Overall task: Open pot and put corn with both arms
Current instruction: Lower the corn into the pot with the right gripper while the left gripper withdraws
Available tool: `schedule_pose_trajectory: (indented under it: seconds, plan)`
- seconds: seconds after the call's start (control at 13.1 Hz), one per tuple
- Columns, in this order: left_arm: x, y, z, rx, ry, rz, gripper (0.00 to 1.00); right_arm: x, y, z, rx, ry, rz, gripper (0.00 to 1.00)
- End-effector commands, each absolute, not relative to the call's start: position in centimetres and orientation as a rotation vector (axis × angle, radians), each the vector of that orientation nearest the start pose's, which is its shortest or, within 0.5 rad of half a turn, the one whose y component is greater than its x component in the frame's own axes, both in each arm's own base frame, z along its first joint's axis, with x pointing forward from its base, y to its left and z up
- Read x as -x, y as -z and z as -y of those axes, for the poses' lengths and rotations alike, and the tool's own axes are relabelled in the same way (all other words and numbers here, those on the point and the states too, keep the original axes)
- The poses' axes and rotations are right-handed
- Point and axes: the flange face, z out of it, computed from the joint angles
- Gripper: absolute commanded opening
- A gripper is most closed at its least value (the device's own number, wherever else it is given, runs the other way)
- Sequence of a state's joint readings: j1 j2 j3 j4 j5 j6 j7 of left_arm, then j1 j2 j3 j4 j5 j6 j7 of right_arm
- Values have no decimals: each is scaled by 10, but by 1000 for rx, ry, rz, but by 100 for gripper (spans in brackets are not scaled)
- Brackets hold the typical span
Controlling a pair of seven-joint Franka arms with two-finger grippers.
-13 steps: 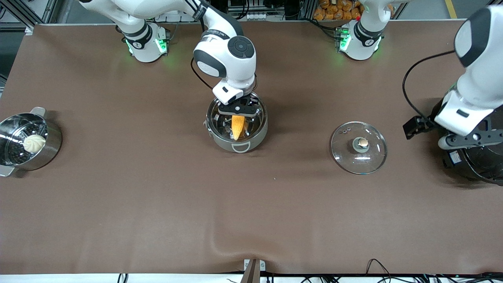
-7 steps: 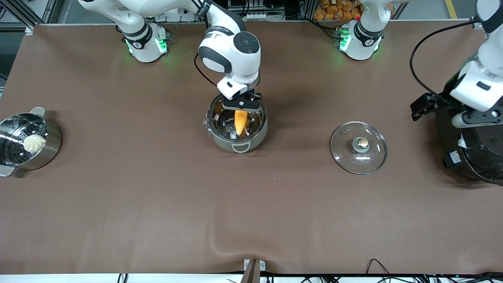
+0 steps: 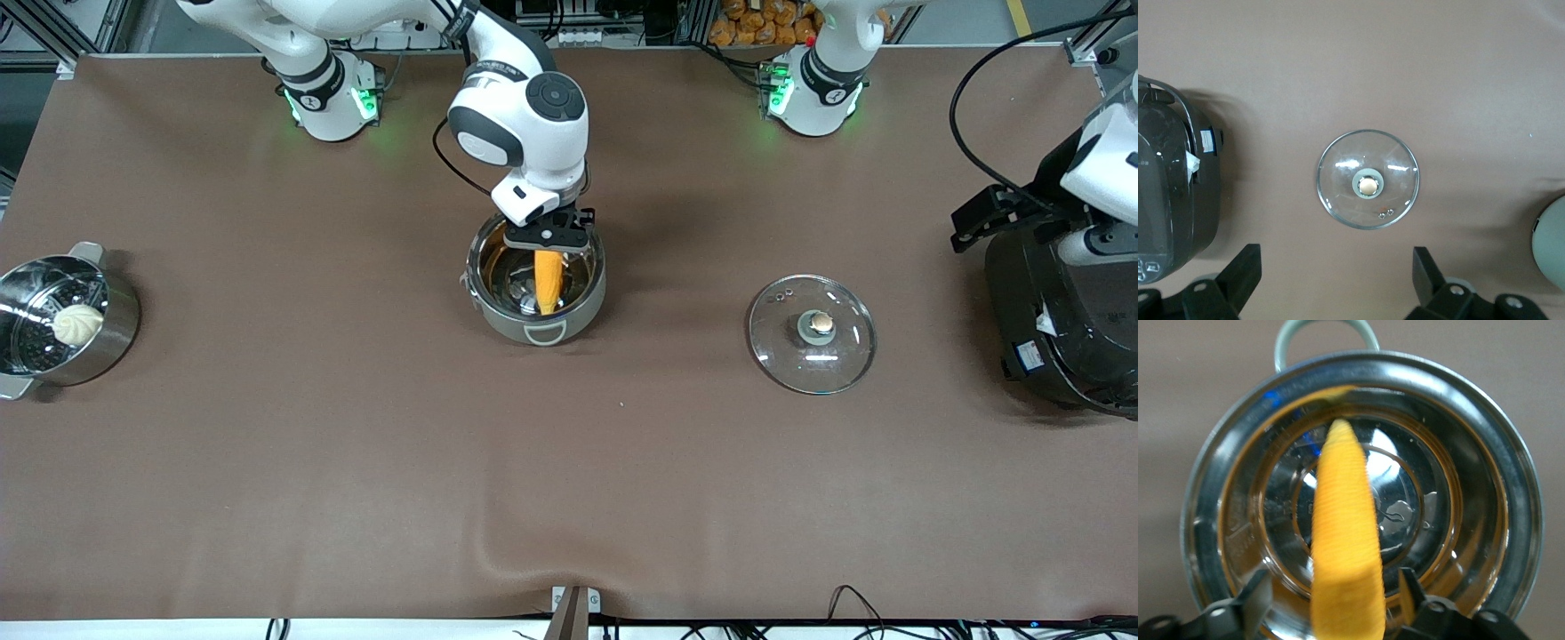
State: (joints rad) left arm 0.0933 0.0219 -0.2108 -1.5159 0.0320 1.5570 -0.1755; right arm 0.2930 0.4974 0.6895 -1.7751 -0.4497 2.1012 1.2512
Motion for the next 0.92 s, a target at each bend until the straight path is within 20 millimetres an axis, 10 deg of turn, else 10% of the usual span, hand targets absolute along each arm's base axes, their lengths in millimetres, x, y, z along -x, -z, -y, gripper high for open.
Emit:
schedule_pose_trajectory:
  seconds: [0.0,0.31,0.61,0.84]
  plan:
    - [-549,-639,63,3134,-27,44,100,-424,-354,-493,3169,138,-191,100]
    - [-548,-632,65,3122,-49,44,100,-489,-441,-424,3095,138,-313,100]
    - [-548,-634,69,3123,-44,40,100,-558,-536,-290,3080,44,-227,100]
    - [-549,-633,72,3123,-41,30,100,-584,-567,-192,3110,111,-200,100]
